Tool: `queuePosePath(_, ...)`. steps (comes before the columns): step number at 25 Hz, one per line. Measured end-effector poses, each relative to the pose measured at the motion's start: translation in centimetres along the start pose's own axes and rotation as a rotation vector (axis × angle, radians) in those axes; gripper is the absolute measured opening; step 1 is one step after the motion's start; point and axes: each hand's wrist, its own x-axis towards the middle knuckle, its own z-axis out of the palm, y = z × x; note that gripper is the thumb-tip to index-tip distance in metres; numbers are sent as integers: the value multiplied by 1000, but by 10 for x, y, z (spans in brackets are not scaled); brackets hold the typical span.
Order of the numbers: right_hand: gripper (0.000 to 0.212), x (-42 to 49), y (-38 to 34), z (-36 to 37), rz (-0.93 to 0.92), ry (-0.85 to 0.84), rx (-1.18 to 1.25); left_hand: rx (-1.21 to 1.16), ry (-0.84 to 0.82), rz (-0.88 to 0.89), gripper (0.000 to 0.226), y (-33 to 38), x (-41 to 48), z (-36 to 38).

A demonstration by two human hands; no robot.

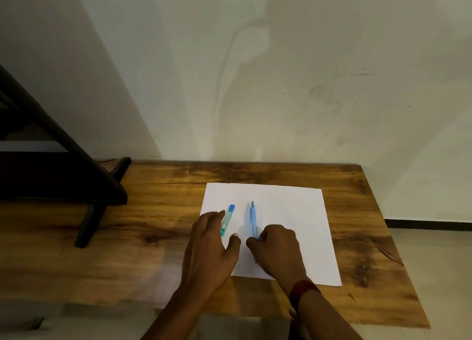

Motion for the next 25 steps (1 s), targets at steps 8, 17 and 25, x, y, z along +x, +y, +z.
queuePosePath(8,20,-25,-23,-18,-35,-196,122,-596,-126,-280,35,22,17,-4)
queuePosePath(17,15,-8,-21,-52,-10,-86,527,-650,-344,-304,15,29,2,-12)
queuePosePath(25,20,9,-4,-52,101,77,722,-510,-334,-238,21,31,-3,1)
